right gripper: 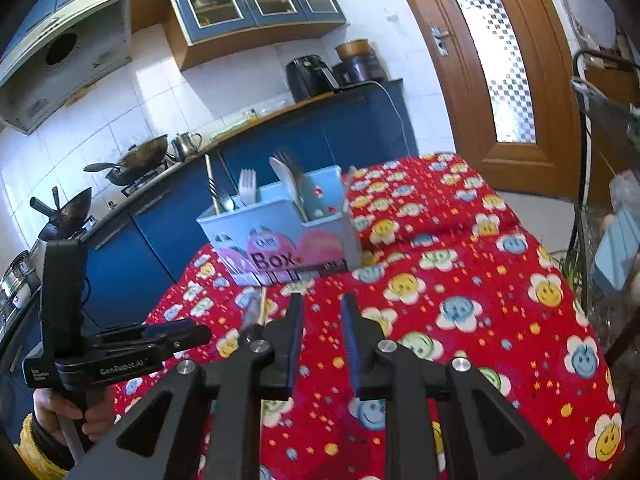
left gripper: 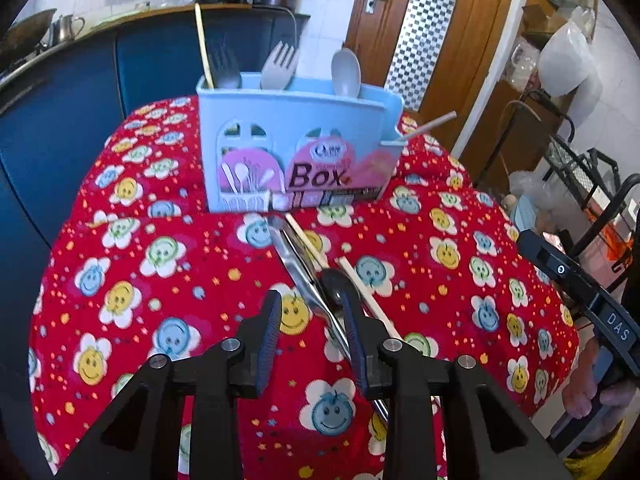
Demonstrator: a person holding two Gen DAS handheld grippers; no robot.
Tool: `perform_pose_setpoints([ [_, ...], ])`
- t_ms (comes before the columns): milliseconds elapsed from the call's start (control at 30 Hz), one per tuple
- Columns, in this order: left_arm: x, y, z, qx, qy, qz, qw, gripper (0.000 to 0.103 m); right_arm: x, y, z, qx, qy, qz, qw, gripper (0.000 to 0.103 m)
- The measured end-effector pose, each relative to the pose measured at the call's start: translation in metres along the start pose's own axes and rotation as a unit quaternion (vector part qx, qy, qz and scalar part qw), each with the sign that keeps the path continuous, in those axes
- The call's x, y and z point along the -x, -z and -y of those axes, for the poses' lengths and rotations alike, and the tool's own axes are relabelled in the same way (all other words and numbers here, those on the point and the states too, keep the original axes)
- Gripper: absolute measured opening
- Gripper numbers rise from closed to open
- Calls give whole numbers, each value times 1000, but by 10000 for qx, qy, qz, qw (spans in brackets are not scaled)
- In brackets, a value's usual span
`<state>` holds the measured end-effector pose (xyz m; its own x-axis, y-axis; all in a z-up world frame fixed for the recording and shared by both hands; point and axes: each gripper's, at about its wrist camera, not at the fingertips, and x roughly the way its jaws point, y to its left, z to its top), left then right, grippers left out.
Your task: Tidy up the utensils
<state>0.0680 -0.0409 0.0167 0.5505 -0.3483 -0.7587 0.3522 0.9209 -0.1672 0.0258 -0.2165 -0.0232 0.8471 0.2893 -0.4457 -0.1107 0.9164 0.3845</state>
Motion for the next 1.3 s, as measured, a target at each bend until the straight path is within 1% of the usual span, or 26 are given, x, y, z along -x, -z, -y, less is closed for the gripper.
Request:
perform_pose_setpoints([
  [200,-16,7,6,-9,-82,-274,9996,32,-3,9,17,-191,16,-112,9998,24],
  [333,-23,10,7,106,-26,-475,9988,32,-4,12,25,-292,20,-133,9995,25],
  [567,-30,7,7,162,-101,-616,9979,32,-5,10,30,-325,-55,-106,9994,25],
  [633,-34,6,5,226,-70,-654,9976,32,-5,11,30,-329,-71,-109,9994,25],
  [700,-37,5,3,318,-95,-695,9970,35,-6,11,31,-336,-62,-108,9994,26],
  [967,-46,-6,-1,480,-145,-799,9955,34,-6,11,32,-364,-66,-123,9992,26],
  [1000,-48,-8,-1,510,-173,-806,9953,31,-6,11,32,-370,-64,-122,9992,26],
  [1067,-51,-11,2,528,-261,-807,9950,29,-6,12,31,-375,-80,-130,9992,26],
  [1133,-51,-11,2,537,-306,-778,9951,19,-6,12,29,-337,-87,-143,9993,26],
  [1200,-50,-10,-2,666,-182,-789,9945,14,-6,12,27,-297,-92,-139,9994,26],
  [1300,-46,-8,-11,888,-8,-769,9931,13,-7,10,23,-256,-111,-138,9995,26],
])
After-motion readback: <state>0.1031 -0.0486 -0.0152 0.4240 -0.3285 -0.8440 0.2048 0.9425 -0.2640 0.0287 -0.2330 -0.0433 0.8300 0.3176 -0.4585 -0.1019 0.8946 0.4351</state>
